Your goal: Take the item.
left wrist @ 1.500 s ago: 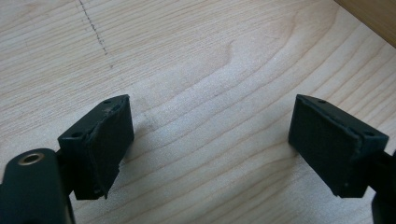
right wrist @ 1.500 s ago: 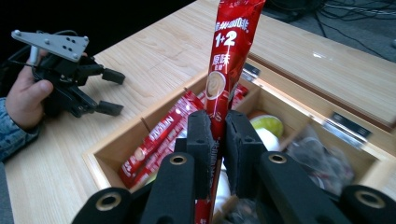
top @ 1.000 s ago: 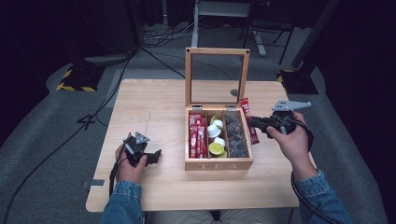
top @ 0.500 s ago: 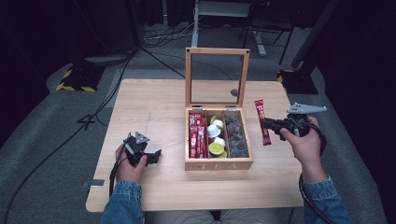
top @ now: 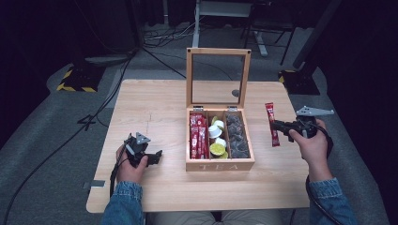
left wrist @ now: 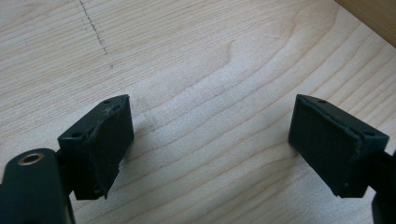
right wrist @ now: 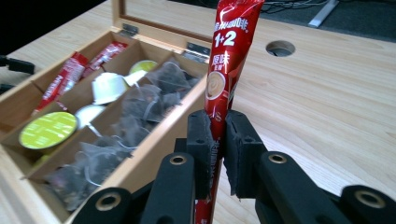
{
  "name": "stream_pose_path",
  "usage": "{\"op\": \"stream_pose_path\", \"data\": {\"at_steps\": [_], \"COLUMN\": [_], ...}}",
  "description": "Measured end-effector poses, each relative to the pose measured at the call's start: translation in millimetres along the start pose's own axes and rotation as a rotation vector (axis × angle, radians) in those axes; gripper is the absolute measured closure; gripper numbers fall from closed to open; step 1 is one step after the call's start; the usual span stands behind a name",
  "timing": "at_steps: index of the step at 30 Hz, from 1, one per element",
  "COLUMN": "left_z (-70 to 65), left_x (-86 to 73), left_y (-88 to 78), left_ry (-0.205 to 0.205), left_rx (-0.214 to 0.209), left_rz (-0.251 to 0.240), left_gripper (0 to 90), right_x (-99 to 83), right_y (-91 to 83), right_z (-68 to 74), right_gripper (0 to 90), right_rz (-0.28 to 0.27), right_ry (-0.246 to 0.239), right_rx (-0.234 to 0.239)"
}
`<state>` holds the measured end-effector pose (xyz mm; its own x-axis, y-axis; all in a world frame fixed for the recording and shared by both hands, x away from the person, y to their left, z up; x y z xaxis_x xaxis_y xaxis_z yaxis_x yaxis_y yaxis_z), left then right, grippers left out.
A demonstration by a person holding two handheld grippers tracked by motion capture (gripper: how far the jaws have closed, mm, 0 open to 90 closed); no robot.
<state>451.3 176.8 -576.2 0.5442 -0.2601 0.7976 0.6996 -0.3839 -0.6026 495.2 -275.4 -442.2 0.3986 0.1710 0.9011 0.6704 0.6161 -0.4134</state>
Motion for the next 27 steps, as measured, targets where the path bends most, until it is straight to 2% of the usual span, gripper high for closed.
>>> {"op": "stream_pose_path", "data": {"at_steps": [8, 17, 27], "left_z": [0.7, 0.6, 0.6], "left_x": [0.1, 0.7, 0.7], "left_y": [0.2, 1.0, 1.0], "left_ry": [-0.001, -0.009, -0.011], "left_rx": [0.002, 0.005, 0.006], "left_rz": [0.004, 0.000, 0.001], "left_gripper": [14.1, 14.0, 14.0], "right_x": [-14.8, -35.1, -61.1], "right_y": [2.4, 7.9, 13.9], "right_z": [-21.2, -37.8, -49.4], "right_gripper": [80.8, 80.8, 80.8], "right_rz": [0.006, 0.036, 0.121], "right_ry": [0.013, 0.035, 0.109], "right_rx": [-0.028, -0.047, -0.050]}}
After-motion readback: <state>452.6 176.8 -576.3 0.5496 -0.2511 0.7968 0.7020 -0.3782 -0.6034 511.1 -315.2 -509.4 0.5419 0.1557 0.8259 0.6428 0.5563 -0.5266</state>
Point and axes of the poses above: each handheld gripper's, and its own axes: y roughly forward along the jaws, x roughly out of its top, z roughly to its left, the point moved 10 cm from there along y, roughly forward along the jaws, and after that the axes turned 9 degrees about -z, right-handed, at the moved point
